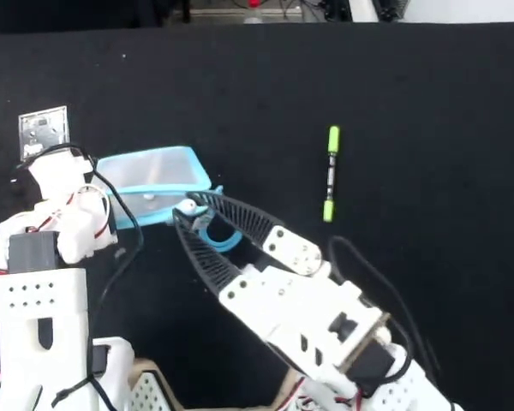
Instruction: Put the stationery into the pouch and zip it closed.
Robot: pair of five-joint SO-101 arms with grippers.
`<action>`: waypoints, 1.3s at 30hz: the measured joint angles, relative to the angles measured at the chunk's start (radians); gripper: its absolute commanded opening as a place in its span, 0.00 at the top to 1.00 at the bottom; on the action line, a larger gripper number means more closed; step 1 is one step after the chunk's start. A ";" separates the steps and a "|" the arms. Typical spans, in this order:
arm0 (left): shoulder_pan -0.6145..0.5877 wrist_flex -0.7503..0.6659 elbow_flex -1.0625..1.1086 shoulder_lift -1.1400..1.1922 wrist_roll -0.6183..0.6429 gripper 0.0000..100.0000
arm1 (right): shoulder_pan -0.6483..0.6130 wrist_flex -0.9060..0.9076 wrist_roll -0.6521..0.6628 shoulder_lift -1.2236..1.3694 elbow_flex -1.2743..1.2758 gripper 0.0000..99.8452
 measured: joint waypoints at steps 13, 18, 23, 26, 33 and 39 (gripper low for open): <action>0.000 0.000 0.000 0.000 0.000 0.97 | 0.000 -0.127 0.002 -0.002 0.110 0.99; 0.000 0.000 0.000 0.000 0.000 0.97 | 0.005 -0.176 0.002 -0.014 0.163 0.99; 0.000 0.000 0.000 0.000 0.000 0.97 | 0.055 -0.284 0.000 -0.002 0.229 0.99; 0.000 0.000 0.000 0.000 0.000 0.97 | 0.058 -0.295 0.000 -0.002 0.244 0.99; 0.000 0.000 0.000 0.000 0.000 0.97 | 0.063 -0.284 0.002 0.000 0.275 0.94; 0.000 0.000 0.003 0.000 0.000 0.97 | 0.060 0.005 0.000 0.000 0.167 0.89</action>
